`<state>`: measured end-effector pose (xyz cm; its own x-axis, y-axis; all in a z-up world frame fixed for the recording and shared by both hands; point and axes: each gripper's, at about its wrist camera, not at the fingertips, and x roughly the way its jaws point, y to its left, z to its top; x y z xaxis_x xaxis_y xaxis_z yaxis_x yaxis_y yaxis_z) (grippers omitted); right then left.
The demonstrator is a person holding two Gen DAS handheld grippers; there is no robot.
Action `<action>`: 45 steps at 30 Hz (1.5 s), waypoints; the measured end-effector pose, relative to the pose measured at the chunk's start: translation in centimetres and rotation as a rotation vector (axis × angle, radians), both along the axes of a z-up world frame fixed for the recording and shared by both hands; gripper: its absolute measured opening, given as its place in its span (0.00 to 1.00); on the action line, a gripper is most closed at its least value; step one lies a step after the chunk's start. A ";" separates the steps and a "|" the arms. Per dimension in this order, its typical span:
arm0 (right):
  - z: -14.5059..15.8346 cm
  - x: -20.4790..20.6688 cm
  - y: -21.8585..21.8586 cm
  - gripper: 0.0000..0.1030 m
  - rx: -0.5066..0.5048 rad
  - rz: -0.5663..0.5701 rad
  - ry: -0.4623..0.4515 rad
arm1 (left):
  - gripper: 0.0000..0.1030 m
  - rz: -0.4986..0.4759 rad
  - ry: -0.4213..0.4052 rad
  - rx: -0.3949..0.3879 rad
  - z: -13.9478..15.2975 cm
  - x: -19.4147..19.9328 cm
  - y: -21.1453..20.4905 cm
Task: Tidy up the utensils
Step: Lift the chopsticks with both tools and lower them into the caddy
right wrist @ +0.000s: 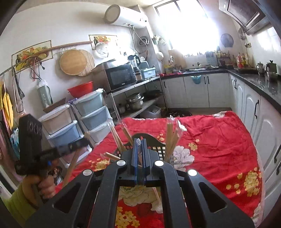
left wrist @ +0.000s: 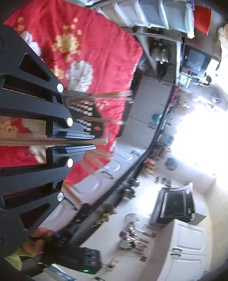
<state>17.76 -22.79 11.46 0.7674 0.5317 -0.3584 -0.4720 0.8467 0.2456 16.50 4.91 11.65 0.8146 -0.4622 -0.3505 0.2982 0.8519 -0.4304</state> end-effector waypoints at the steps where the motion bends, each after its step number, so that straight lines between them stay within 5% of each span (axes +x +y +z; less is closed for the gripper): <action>1: 0.3 0.0 0.0 0.04 0.004 0.002 -0.006 | 0.03 0.012 -0.013 -0.009 0.6 0.2 0.1; 20: 7.6 1.6 1.1 0.04 0.051 0.027 -0.187 | 0.03 0.189 -0.262 -0.094 7.0 6.6 0.6; 34: 6.9 4.4 2.1 0.04 0.034 -0.012 -0.240 | 0.03 0.214 -0.391 -0.024 5.4 11.2 -1.4; 45: 4.8 6.2 3.5 0.04 0.008 -0.005 -0.205 | 0.03 0.179 -0.389 -0.053 3.2 12.9 -0.8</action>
<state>23.98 -19.26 16.21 0.8266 0.5298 -0.1901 -0.5083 0.8477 0.1520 29.39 4.15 14.89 0.9503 -0.3108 0.0192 0.2966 0.8847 -0.3597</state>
